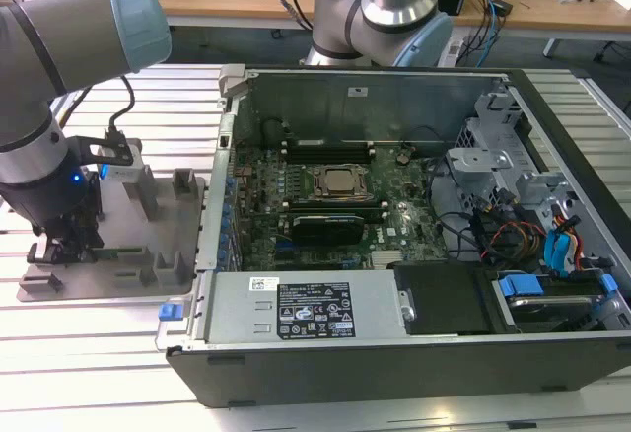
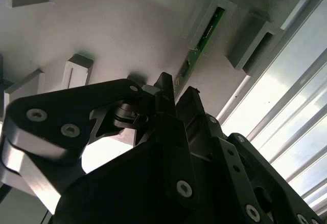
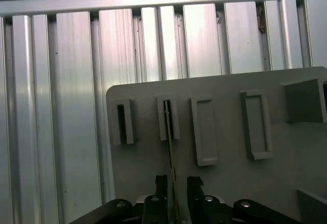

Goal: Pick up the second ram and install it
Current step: 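Pick up the second ram and move it above second insertion slot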

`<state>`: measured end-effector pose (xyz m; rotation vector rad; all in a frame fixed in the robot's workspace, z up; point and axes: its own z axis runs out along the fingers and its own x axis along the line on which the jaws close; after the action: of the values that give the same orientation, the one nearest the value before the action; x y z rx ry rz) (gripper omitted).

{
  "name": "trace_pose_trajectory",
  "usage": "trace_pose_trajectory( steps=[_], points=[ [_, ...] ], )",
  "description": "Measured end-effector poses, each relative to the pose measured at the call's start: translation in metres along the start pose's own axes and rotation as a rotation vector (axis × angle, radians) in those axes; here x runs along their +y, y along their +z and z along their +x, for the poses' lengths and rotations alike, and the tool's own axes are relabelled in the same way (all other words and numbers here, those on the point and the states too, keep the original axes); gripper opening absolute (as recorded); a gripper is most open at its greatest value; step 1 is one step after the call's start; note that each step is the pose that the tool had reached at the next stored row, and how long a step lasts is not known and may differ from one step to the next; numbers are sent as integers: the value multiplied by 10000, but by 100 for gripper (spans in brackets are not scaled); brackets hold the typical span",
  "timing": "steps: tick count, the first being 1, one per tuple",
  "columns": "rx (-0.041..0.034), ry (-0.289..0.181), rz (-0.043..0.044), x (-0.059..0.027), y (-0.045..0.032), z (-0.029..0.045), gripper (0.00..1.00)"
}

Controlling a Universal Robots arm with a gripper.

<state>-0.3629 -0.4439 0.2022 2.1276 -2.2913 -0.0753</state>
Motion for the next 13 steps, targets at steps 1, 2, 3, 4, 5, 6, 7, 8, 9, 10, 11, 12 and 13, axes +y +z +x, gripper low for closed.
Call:
trace_pose_trajectory(
  steps=[1, 2, 3, 4, 5, 6, 7, 8, 9, 10, 11, 12, 13],
  points=[
    [1, 0, -2, -1, 27, 1, 30],
    [1, 1, -2, -1, 27, 1, 30],
    [0, 1, -1, -1, 29, 1, 30],
    [1, 1, -1, -1, 29, 1, 22],
    [0, 1, -1, -1, 30, 1, 15],
    [0, 0, 0, -1, 30, 1, 15],
    [0, 0, -1, -1, 30, 1, 14],
    [1, 1, -1, -1, 30, 1, 14],
    [1, 1, -1, -1, 31, 1, 14],
    [0, 1, -1, -1, 31, 1, 14],
    [1, 0, -1, -1, 32, 1, 14],
    [1, 1, -1, -1, 32, 1, 14],
    [1, 1, 0, -1, 33, 1, 14]
  ],
)
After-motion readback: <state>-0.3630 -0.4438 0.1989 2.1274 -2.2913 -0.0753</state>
